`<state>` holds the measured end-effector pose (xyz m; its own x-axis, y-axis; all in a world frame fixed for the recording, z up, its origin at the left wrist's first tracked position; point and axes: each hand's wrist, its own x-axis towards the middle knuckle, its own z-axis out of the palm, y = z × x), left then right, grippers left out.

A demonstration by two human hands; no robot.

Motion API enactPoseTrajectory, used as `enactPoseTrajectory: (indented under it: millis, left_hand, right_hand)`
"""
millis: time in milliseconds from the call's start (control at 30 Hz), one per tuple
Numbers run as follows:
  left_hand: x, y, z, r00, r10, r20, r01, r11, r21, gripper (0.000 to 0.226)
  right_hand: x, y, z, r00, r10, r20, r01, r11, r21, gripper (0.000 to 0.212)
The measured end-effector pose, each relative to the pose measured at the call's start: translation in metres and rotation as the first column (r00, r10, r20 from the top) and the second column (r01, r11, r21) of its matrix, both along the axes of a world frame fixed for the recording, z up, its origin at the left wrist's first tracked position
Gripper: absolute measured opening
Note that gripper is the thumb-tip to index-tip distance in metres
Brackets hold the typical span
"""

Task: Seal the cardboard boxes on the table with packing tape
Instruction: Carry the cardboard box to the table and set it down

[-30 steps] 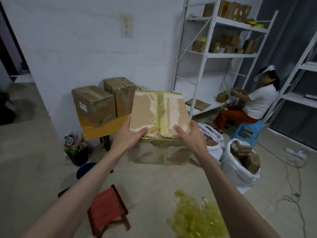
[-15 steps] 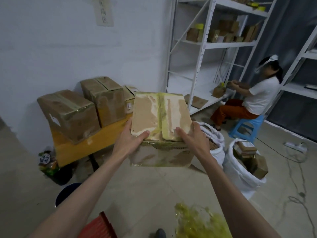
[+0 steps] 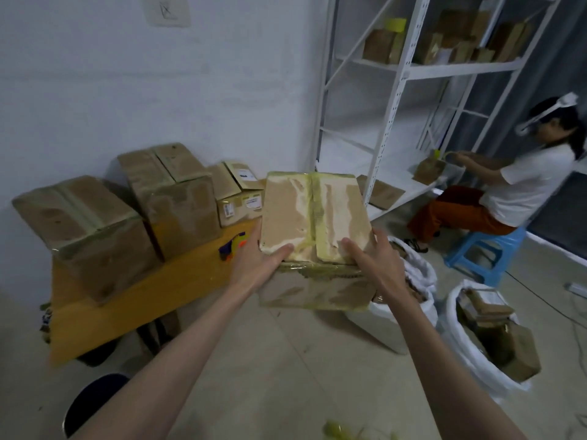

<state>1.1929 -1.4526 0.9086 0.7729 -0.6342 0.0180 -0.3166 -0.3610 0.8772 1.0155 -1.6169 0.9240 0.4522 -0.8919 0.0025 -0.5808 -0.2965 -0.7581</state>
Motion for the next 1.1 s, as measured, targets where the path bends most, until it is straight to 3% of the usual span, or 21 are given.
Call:
enactPoseTrajectory:
  millis: [333, 633, 867, 1100]
  left_hand:
    - [0.072, -0.135, -0.022, 0.998, -0.046, -0.043, 0.048, 0.998, 0.029, 0.088]
    - [0.170, -0.250, -0.051, 0.997, -0.026, -0.078, 0.030, 0.998, 0.053, 0.080]
    - [0.223, -0.306, -0.090, 0.978, 0.004, -0.210, 0.012, 0.997, 0.074, 0.082]
    - [0.249, -0.348, -0.121, 0.969, 0.042, -0.242, -0.022, 0.996, 0.088, 0.083]
  right_hand:
    - [0.062, -0.122, -0.023, 0.999, -0.036, 0.017, 0.036, 0.999, 0.009, 0.080]
    - [0.170, -0.243, -0.053, 0.998, -0.050, -0.043, 0.053, 0.996, 0.070, 0.081]
    - [0.222, -0.304, -0.091, 0.998, -0.026, -0.051, 0.035, 0.985, 0.168, 0.084]
    - [0.262, -0.363, -0.119, 0.992, 0.065, -0.113, -0.042, 0.981, 0.191, 0.080]
